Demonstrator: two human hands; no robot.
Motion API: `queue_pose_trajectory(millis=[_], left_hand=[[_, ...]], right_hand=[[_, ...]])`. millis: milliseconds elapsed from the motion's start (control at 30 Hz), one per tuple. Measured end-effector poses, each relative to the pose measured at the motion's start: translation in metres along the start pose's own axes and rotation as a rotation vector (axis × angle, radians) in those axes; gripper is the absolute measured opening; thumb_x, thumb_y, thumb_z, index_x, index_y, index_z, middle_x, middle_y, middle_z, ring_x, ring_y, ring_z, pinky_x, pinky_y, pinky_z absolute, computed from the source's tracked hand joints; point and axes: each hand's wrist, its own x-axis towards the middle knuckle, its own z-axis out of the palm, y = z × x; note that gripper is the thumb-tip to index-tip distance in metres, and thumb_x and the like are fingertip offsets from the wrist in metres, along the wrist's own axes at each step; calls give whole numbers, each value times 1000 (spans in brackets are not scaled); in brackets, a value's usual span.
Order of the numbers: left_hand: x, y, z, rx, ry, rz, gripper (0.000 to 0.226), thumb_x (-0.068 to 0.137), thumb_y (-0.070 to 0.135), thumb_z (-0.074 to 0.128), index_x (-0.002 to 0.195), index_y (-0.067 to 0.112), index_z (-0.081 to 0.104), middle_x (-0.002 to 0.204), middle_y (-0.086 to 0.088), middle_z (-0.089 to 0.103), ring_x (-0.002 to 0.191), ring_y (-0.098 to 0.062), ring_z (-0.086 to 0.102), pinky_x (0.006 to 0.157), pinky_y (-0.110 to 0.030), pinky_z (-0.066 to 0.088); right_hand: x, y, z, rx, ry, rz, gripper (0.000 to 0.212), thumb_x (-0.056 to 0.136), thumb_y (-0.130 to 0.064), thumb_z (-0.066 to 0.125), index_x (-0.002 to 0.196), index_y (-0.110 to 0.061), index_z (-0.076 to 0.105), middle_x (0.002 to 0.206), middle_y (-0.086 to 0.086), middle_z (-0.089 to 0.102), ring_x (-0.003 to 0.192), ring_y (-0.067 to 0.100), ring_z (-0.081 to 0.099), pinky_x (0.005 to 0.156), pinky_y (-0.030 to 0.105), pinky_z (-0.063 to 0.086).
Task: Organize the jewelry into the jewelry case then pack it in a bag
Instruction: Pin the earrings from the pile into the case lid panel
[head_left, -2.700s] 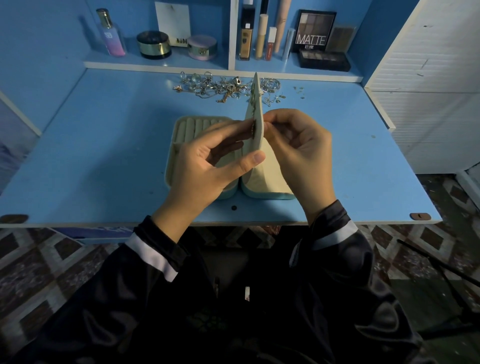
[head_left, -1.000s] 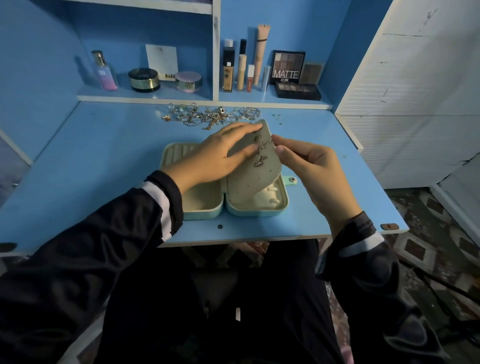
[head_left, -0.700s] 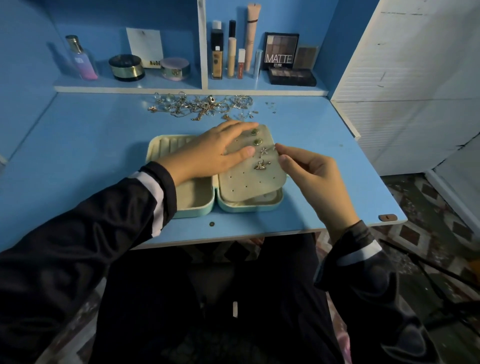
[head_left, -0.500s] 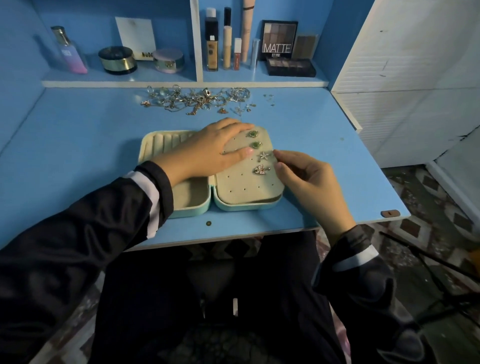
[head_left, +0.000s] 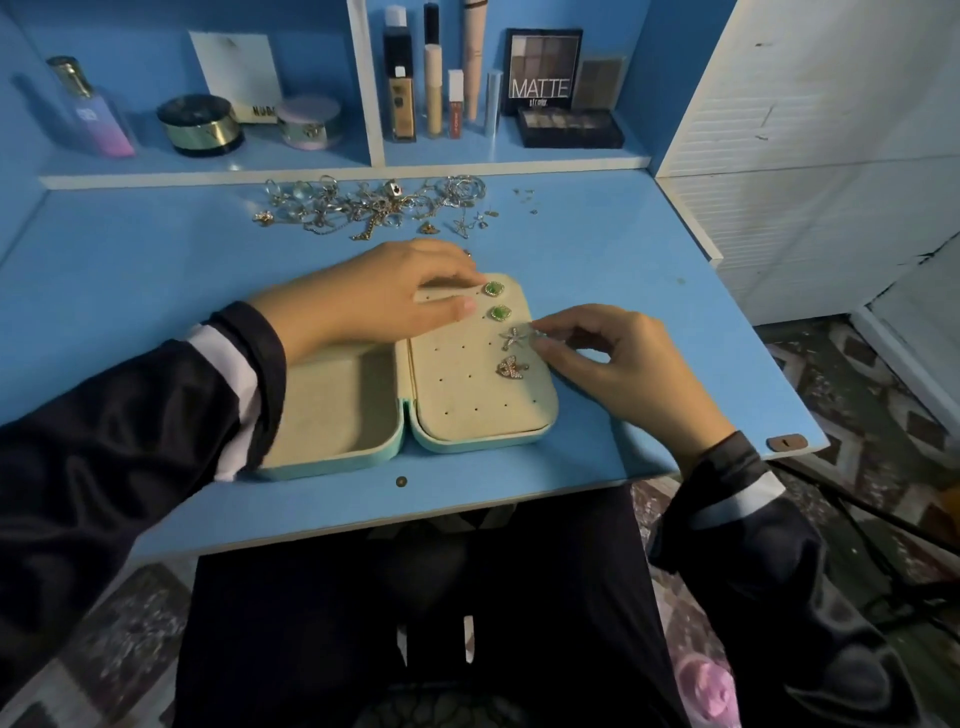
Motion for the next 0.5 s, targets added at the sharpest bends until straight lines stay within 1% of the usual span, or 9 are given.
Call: queue_pose_trajectory(millis=[67, 133, 200, 233, 300, 400, 467, 500], left_hand=[[9, -3, -12, 1, -32, -22, 36, 97, 42, 53, 129, 29, 61, 132, 12, 56, 120, -4, 51, 106, -27, 36], [20, -9, -20, -2, -17, -49, 33, 97, 41, 53, 127, 30, 62, 127, 13, 58, 113, -3, 53, 102, -30, 40], [33, -17, -23, -41, 42, -77, 31, 98, 37, 54, 126, 28, 63, 121, 14, 59, 111, -4, 55, 100, -29, 42], [39, -22, -23, -60, 80, -88, 29, 98, 34, 56, 125, 27, 64, 118, 14, 59, 110, -5, 56, 99, -30, 43], [53, -33, -20, -68, 150, -107, 28, 98, 31, 57, 124, 24, 65, 114, 12, 61, 108, -10, 59, 98, -33, 45], [70, -46, -15, -56, 206, -127, 31, 97, 30, 60, 126, 22, 64, 117, 0, 64, 105, -16, 59, 97, -38, 47], [78, -51, -12, -47, 219, -122, 33, 95, 28, 62, 127, 20, 64, 115, -2, 64, 101, -16, 58, 94, -34, 47], [81, -53, -10, -44, 222, -115, 33, 94, 28, 64, 126, 19, 65, 112, -2, 64, 99, -15, 58, 90, -31, 46]], right_hand=[[15, 1, -6, 14, -22, 19, 8, 89, -21, 69, 95, -18, 74, 85, 0, 72, 81, 6, 67, 73, 14, 49], [34, 5, -9, -17, -6, 42, 10, 90, -24, 68, 95, -18, 74, 79, -8, 71, 69, -5, 60, 65, 7, 41], [56, 13, -10, -78, 38, 54, 15, 90, -27, 67, 97, -16, 74, 78, -15, 67, 64, -11, 56, 63, 4, 38], [66, 17, -10, -98, 59, 58, 17, 90, -27, 67, 99, -14, 74, 79, -15, 67, 65, -11, 55, 63, 3, 38], [87, 25, -9, -127, 95, 62, 19, 89, -24, 67, 102, -11, 73, 83, -11, 67, 69, -7, 56, 66, 2, 39], [115, 35, -6, -152, 151, 76, 18, 89, -21, 66, 103, -11, 72, 86, -5, 66, 74, 4, 57, 68, 2, 40], [131, 41, -4, -184, 177, 67, 19, 89, -18, 65, 105, -11, 72, 88, -2, 66, 79, 9, 57, 74, 7, 43], [137, 43, -4, -202, 188, 54, 20, 89, -17, 64, 106, -10, 71, 89, -2, 65, 80, 10, 56, 76, 7, 43]])
